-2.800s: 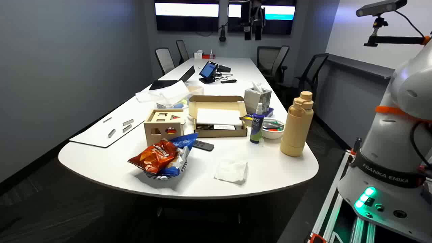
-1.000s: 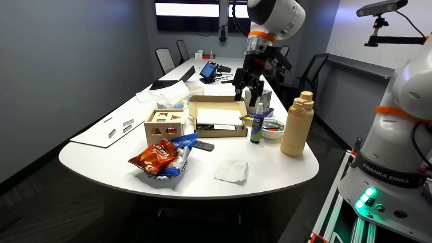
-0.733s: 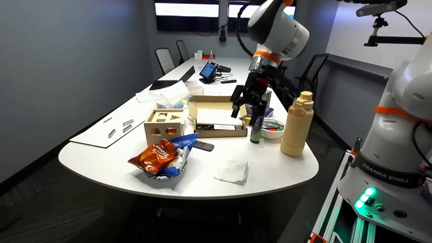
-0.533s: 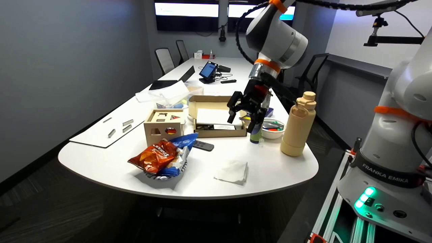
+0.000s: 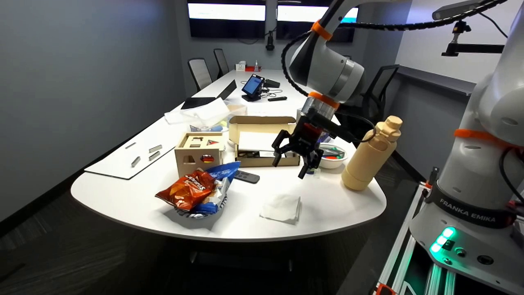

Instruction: Unfold the white napkin once.

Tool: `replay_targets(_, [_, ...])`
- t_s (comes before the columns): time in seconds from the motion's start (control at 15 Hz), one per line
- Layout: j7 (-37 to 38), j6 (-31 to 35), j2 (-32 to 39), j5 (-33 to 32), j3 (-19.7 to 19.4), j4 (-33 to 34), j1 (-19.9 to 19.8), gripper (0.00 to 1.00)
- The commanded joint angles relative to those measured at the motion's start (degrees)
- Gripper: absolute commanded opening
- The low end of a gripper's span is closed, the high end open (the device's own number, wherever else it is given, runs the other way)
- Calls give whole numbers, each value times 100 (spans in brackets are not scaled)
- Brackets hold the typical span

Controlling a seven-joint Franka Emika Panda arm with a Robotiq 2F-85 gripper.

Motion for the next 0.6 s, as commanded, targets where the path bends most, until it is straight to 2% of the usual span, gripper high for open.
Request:
replay_targets(0.0, [-173, 358, 149, 513, 162, 85, 24, 100])
replay_targets(0.53, [-518, 1030, 226, 952, 332, 422, 147, 100])
